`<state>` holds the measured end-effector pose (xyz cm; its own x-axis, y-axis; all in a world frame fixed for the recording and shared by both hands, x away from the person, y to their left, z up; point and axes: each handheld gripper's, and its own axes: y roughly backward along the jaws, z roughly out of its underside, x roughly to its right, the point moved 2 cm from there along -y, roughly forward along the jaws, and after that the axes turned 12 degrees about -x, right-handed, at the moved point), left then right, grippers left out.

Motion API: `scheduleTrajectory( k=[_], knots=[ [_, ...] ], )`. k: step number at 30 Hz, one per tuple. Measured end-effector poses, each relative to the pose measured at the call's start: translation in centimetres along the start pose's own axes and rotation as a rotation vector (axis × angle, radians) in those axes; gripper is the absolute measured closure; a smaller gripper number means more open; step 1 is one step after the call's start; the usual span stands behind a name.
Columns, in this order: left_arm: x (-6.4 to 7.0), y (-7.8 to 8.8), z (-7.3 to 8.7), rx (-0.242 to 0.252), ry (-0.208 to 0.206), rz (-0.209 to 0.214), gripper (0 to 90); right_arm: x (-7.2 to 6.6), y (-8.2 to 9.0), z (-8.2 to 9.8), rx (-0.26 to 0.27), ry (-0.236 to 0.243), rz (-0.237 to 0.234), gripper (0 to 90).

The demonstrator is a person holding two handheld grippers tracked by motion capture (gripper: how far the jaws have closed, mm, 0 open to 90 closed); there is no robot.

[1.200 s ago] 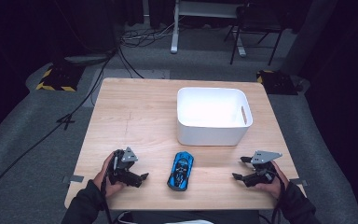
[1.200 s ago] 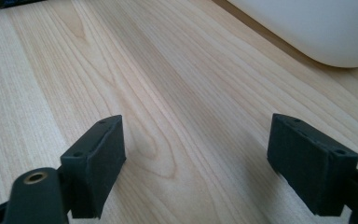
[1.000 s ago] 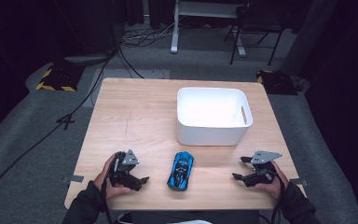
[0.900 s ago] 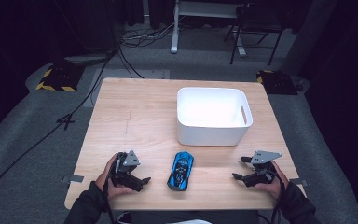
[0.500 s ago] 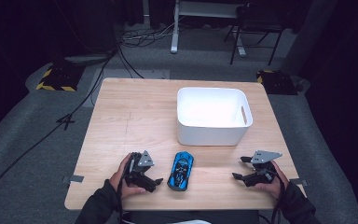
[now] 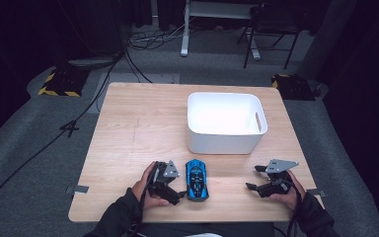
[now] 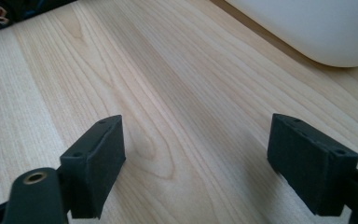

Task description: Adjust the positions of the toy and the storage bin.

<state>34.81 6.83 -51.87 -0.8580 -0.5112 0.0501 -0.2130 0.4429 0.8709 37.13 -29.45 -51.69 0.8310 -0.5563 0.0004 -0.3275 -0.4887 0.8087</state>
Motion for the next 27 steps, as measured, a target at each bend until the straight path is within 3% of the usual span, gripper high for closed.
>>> scheduleTrajectory(
  k=[2, 3, 6, 7, 10, 11, 17, 19, 20, 22, 27],
  knots=[
    [0.1, -0.3, -0.4, 0.014, -0.016, 0.004, 0.0, 0.0, 0.0, 0.0, 0.001, -0.005, 0.000, 19.2],
    [0.5, -0.4, -0.8, -0.005, 0.001, 0.008, 0.0, 0.0, 0.0, 0.0, 0.001, -0.005, 0.000, 19.1],
    [0.9, -1.0, -1.9, -0.010, -0.028, 0.025, 0.0, 0.0, 0.0, 0.0, 0.000, -0.005, 0.001, 19.1],
    [1.1, -1.2, -2.2, -0.011, -0.007, 0.021, 0.0, 0.0, 0.0, 0.0, 0.001, -0.004, 0.000, 19.2],
    [1.3, -1.8, -3.1, -0.005, -0.007, 0.019, 0.0, 0.0, 0.0, 0.0, 0.000, -0.003, 0.000, 19.2],
    [1.5, -1.9, -3.3, -0.006, 0.023, 0.010, 0.0, 0.0, 0.0, 0.0, 0.000, -0.003, 0.000, 19.2],
    [1.8, -2.4, -4.3, -0.004, 0.033, -0.008, 0.0, 0.0, 0.0, 0.0, 0.001, -0.004, -0.001, 19.2],
    [1.7, -2.4, -4.2, -0.007, 0.018, 0.015, 0.0, 0.0, 0.0, 0.0, 0.001, -0.007, 0.001, 19.1],
    [1.7, -2.2, -4.0, -0.010, 0.032, 0.007, 0.0, -0.1, 0.0, 0.0, 0.001, -0.013, 0.007, 18.9],
    [1.5, -1.8, -3.3, -0.014, 0.016, 0.016, 0.0, -0.1, 0.0, 0.0, 0.001, -0.013, 0.012, 18.9],
    [-0.8, -0.3, -0.5, -0.002, 0.003, 0.005, 0.0, -0.7, 0.1, 0.1, 0.007, -0.005, 0.023, 19.4]
  ],
)
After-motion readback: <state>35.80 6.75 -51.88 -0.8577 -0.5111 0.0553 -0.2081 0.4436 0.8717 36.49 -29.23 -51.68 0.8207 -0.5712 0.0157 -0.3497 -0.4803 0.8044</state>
